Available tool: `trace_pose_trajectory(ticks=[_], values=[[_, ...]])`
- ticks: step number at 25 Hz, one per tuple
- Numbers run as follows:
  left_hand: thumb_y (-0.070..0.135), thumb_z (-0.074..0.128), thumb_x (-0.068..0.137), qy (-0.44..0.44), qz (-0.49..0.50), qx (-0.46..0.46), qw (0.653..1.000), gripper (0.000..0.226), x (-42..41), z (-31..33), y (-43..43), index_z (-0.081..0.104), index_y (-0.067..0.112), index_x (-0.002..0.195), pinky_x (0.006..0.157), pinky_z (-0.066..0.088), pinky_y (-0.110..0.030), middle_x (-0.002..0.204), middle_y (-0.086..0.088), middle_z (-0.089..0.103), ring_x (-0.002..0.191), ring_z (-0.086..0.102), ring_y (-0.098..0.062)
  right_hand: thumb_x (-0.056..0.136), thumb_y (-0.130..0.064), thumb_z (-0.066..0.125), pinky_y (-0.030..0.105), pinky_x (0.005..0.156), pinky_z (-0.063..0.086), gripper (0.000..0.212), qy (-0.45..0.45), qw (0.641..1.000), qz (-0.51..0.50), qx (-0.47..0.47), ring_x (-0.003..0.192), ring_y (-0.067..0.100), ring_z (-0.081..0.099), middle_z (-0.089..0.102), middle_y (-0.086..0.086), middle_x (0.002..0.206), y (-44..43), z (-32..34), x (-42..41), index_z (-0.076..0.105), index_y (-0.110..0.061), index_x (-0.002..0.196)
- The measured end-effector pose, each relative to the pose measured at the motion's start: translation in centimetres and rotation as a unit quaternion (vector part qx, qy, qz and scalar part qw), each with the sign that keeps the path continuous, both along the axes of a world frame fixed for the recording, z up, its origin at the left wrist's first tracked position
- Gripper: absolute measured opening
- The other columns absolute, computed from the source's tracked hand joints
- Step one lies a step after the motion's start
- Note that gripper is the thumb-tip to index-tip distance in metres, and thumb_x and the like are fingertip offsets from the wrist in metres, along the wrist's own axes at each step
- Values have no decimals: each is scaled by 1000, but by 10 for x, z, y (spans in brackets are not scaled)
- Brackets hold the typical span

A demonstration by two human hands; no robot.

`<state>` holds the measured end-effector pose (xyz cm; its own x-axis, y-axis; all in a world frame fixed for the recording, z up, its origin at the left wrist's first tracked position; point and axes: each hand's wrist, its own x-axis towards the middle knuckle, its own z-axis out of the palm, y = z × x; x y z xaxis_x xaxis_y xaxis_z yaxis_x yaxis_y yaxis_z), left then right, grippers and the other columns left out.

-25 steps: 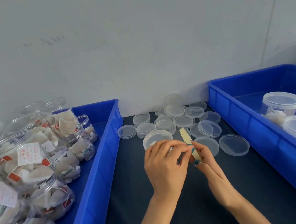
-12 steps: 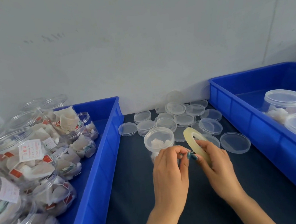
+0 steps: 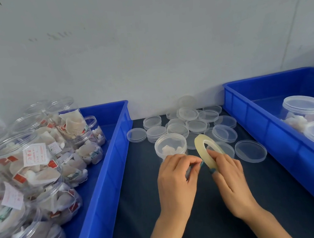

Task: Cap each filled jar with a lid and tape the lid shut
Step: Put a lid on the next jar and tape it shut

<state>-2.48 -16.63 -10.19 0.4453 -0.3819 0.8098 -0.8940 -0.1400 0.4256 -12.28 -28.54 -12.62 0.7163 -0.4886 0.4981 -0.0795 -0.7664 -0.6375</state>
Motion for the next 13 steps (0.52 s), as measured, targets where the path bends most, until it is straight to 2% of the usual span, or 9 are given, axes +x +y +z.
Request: trace_pose_trajectory(ticks=[2, 4, 6, 8, 10, 11, 13], values=[[13, 80, 80, -8, 8, -10, 1000, 10, 1, -1, 4, 73, 18, 85, 71, 55, -30, 83, 12, 67, 81, 59, -9, 97, -26, 34, 38, 96, 35, 45, 5, 997, -29, -73, 100, 4, 50, 60, -14, 107, -2, 0, -1, 53, -19, 137], [19, 74, 82, 8, 15, -22, 1000, 3, -2, -1, 10, 72, 18, 82, 70, 51, -22, 81, 13, 66, 80, 54, -6, 98, -31, 37, 36, 92, 35, 41, 9, 987, -65, -143, 95, 10, 55, 63, -15, 100, -2, -2, 0, 60, -21, 131], [23, 71, 83, 36, 15, -24, 999, 5, -6, -2, 16, 71, 18, 82, 66, 46, -16, 81, 16, 64, 78, 51, -5, 97, -44, 38, 35, 90, 33, 41, 10, 980, -115, -161, 88, 13, 59, 64, -15, 91, -5, -1, -1, 69, -25, 114], [24, 70, 83, 54, 9, -19, 998, 4, -10, 0, 22, 70, 21, 83, 64, 42, -12, 81, 20, 61, 77, 50, -4, 90, -60, 41, 37, 89, 31, 48, 12, 971, -179, -155, 79, 15, 59, 64, -14, 77, -9, 4, -2, 73, -24, 89], [24, 73, 84, 80, 6, -26, 996, 5, -9, 4, 26, 68, 25, 85, 63, 40, -11, 81, 25, 57, 76, 49, -4, 82, -73, 41, 39, 88, 30, 58, 18, 963, -225, -146, 70, 16, 55, 56, -14, 61, -13, 11, -2, 66, -24, 68], [22, 73, 85, 99, 7, -34, 995, 6, -6, 5, 28, 68, 26, 86, 62, 41, -12, 82, 26, 57, 76, 50, -5, 82, -76, 39, 39, 88, 29, 60, 27, 962, -230, -145, 69, 16, 52, 51, -14, 59, -12, 13, -1, 61, -24, 66], [17, 74, 85, 146, 13, -48, 988, 12, 0, 5, 31, 67, 27, 86, 63, 42, -14, 86, 22, 59, 76, 53, -9, 89, -72, 30, 40, 92, 28, 55, 49, 966, -211, -145, 79, 15, 48, 49, -14, 69, -7, 13, 3, 54, -25, 74]])
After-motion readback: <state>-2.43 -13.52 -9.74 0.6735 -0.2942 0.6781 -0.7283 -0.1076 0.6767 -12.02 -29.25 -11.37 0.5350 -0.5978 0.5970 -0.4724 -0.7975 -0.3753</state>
